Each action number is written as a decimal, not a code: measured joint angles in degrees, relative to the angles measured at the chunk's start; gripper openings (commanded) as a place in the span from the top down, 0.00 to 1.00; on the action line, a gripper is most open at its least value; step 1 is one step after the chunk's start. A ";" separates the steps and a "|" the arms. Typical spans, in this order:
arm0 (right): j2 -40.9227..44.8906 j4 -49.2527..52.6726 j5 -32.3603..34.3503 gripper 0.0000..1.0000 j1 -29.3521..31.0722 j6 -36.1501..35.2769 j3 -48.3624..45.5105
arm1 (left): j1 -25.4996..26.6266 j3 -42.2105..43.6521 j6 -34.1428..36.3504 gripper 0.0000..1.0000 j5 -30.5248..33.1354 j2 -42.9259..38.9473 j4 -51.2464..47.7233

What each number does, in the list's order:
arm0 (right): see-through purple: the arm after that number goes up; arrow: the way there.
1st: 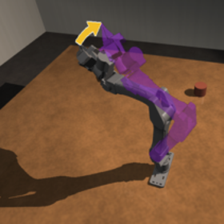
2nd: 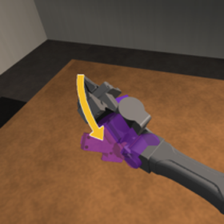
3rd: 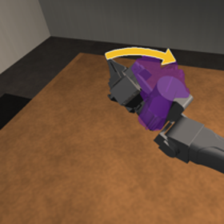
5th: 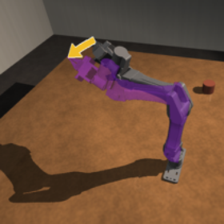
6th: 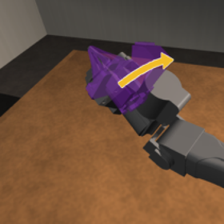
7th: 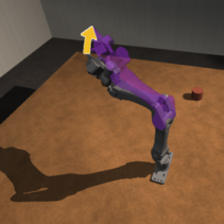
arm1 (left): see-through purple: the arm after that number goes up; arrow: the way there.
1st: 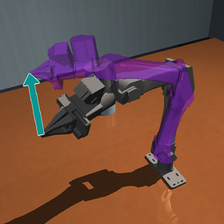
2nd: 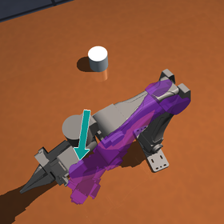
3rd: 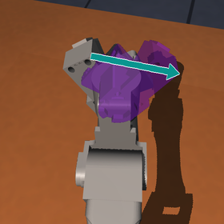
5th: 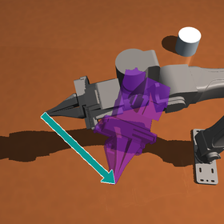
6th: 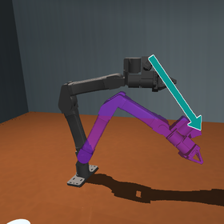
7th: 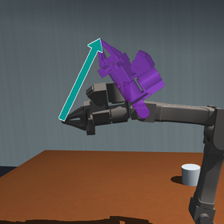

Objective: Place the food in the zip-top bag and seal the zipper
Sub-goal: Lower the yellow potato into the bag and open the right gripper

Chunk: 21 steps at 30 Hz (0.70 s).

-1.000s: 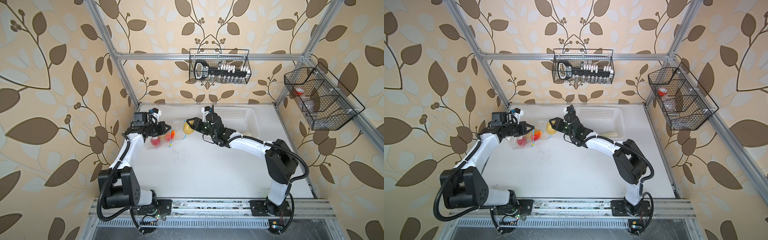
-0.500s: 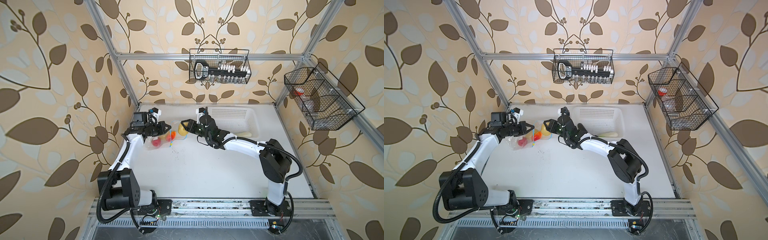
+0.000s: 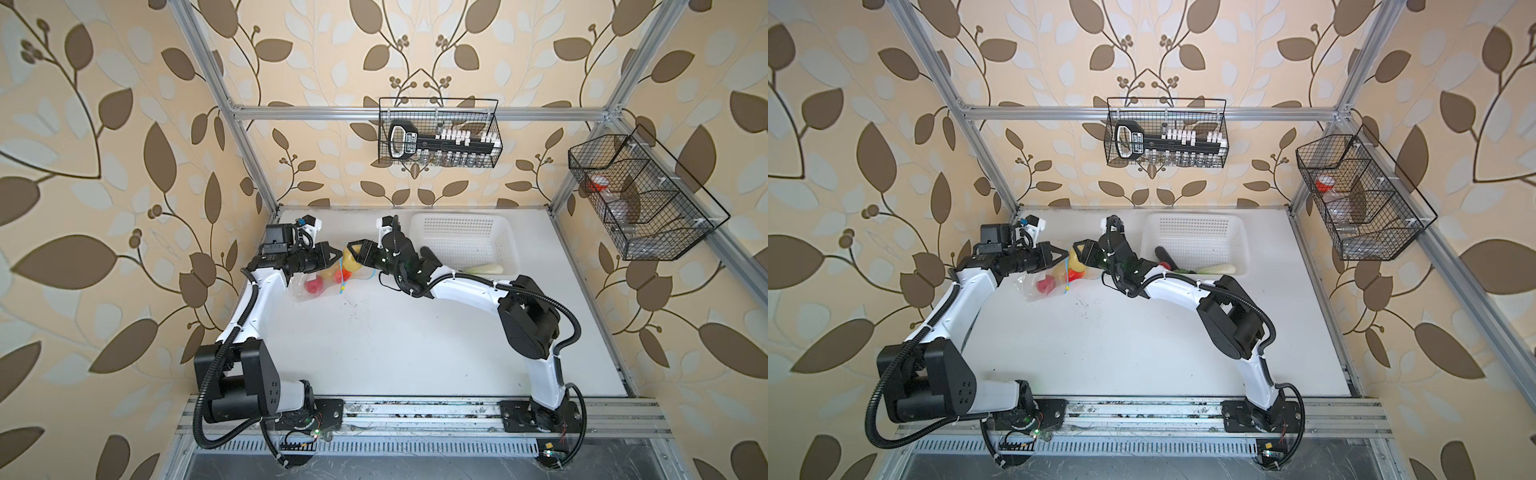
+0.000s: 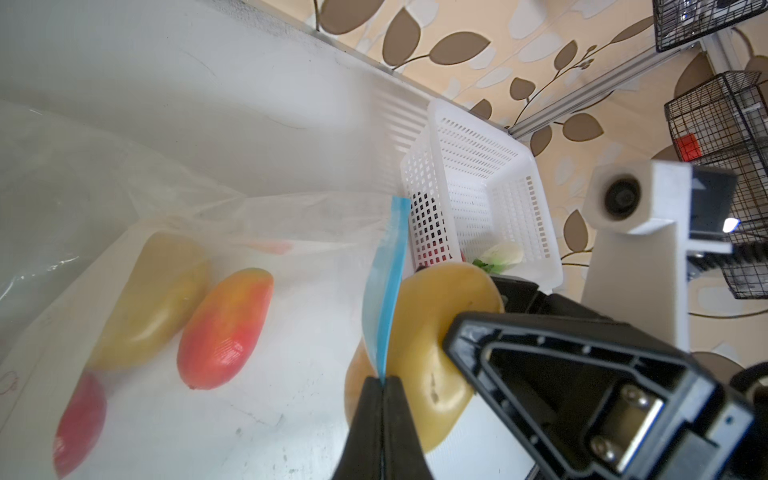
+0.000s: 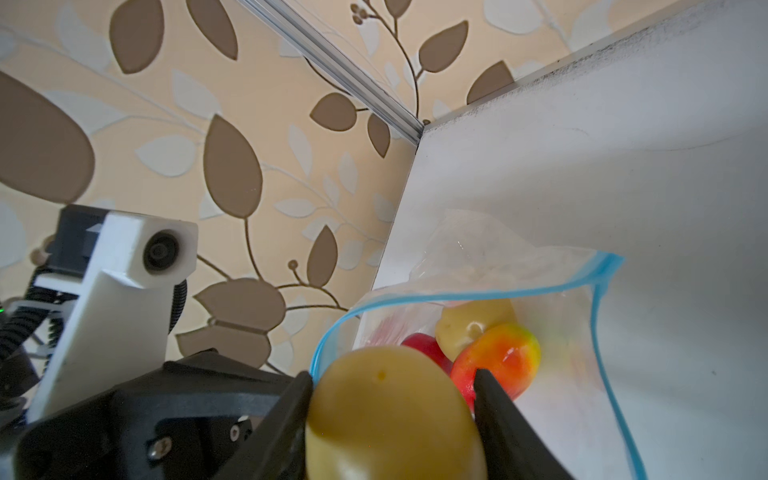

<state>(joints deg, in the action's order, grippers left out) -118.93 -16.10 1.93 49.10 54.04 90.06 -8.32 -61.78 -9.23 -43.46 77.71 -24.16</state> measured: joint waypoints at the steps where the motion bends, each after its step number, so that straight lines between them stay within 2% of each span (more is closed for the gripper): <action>1: -0.31 0.00 0.00 0.72 0.07 0.13 0.20 | 0.00 -0.07 -0.09 1.00 -0.09 -0.02 0.00; 21: -7.67 0.57 -3.91 0.71 1.46 2.21 4.94 | 0.00 -1.16 -1.49 1.00 -1.11 -0.09 0.02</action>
<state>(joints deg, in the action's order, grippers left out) -126.61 -15.53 -1.98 50.57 56.25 95.00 -8.32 -62.94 -10.72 -44.58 77.62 -24.14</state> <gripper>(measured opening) 0.557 0.049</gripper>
